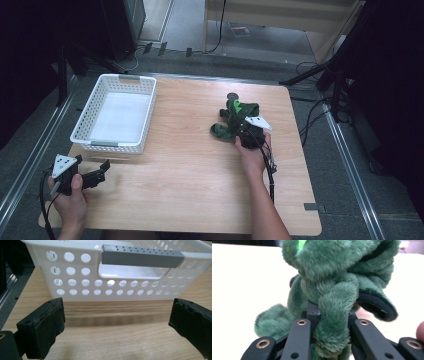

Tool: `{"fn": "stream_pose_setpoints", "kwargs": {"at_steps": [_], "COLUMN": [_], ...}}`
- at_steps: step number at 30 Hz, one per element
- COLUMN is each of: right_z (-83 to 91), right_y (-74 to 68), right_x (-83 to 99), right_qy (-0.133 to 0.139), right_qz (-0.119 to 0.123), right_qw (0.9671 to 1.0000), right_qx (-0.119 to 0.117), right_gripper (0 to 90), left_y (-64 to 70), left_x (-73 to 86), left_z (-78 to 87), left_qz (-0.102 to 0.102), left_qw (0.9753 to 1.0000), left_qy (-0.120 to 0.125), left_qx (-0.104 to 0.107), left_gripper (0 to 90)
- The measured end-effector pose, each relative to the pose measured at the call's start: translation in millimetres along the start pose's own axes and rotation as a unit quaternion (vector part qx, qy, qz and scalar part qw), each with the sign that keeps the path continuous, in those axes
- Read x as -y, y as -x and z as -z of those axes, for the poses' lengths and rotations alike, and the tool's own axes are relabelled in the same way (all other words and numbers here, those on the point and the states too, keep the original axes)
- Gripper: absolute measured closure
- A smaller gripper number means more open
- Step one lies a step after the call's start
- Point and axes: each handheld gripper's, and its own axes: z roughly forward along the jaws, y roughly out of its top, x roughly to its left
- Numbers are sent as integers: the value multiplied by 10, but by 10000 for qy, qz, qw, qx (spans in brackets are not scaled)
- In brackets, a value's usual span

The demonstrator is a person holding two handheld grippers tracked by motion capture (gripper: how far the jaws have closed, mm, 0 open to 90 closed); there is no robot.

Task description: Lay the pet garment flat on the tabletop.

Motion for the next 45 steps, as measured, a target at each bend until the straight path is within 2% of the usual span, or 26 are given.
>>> {"fn": "stream_pose_setpoints", "kwargs": {"at_steps": [4, 5, 9, 13, 14, 15, 17, 18, 20, 22, 23, 24, 25, 26, 27, 28, 29, 31, 34, 35, 36, 37, 39, 41, 43, 45], "right_z": [257, 257, 544, 675, 675, 697, 723, 757, 821, 852, 912, 912, 944, 996, 996, 1031, 1091, 1152, 1241, 1355, 1355, 1456, 1448, 1325, 1236, 1032], "right_y": [-58, -58, -203, -320, -320, -343, -334, -311, -267, -251, -228, -228, -224, -197, -197, -179, -114, -19, 72, 171, 171, 251, 272, 235, 209, 145], "right_x": [17, 17, 151, 351, 351, 479, 582, 625, 684, 697, 704, 704, 711, 740, 740, 761, 785, 758, 687, 563, 563, 414, 267, 153, 115, 78], "right_qy": [187, 187, 326, 178, 178, -28, -276, -296, -337, -337, -366, -366, -409, -570, -570, -605, -607, -561, -496, -451, -451, -238, -92, -79, -41, -25], "right_qz": [47, 47, 56, 140, 140, 207, 322, 274, 222, 264, 303, 303, 327, 416, 416, 446, 493, 417, 328, 227, 227, 233, 303, 398, 397, 189], "right_qw": [9991, 9991, 9954, 9921, 9921, 9911, 9900, 9899, 9885, 9885, 9878, 9878, 9877, 9855, 9855, 9855, 9856, 9843, 9822, 9758, 9758, 9779, 9835, 9878, 9885, 9900], "right_qx": [-384, -384, -895, -1231, -1231, -1315, -1343, -1360, -1456, -1450, -1482, -1482, -1470, -1544, -1544, -1523, -1497, -1623, -1784, -2129, -2129, -2066, -1782, -1507, -1461, -1399], "right_gripper": [769, 769, 768, 766, 766, 760, 756, 757, 759, 761, 760, 760, 757, 710, 710, 648, 476, 348, 276, 236, 236, 259, 262, 237, 196, 117], "left_y": [28, 28, 82, 218, 284, 435, 598, 598, 842, 924, 1094, 1094, 1179, 1261, 1327, 1383, 1477, 1530, 1532, 1519, 1504, 1472, 1460, 1456, 1468, 1490], "left_x": [4, 4, 4, -39, -58, -111, -178, -178, -297, -332, -367, -367, -366, -351, -327, -296, -249, -229, -238, -250, -263, -286, -295, -301, -296, -283], "left_z": [8, 8, 23, 65, 71, 81, 102, 102, 96, 78, 12, 12, -28, -62, -85, -104, -152, -179, -177, -172, -170, -173, -180, -196, -196, -197], "left_qz": [-120, -120, -282, -229, -293, -446, -612, -612, -722, -769, -852, -852, -940, -1022, -1051, -1067, -1175, -1309, -1266, -1217, -1144, -1054, -1011, -998, -989, -1072], "left_qw": [9999, 9999, 9994, 9994, 9991, 9982, 9964, 9964, 9931, 9919, 9893, 9893, 9878, 9864, 9847, 9828, 9795, 9767, 9756, 9760, 9765, 9772, 9774, 9775, 9775, 9762], "left_qy": [61, 61, 103, 274, 288, 336, 400, 400, 573, 617, 657, 657, 598, 553, 516, 500, 380, 301, 285, 308, 348, 357, 353, 312, 309, 279], "left_qx": [-89, -89, -175, 49, 87, 235, 429, 429, 722, 803, 984, 984, 1088, 1162, 1293, 1425, 1591, 1676, 1769, 1778, 1793, 1810, 1820, 1834, 1837, 1864], "left_gripper": [4, 4, 4, 4, 4, 4, 4, 4, 4, 4, 4, 4, 4, 4, 4, 4, 4, 4, 4, 4, 4, 4, 4, 4, 4, 4]}}
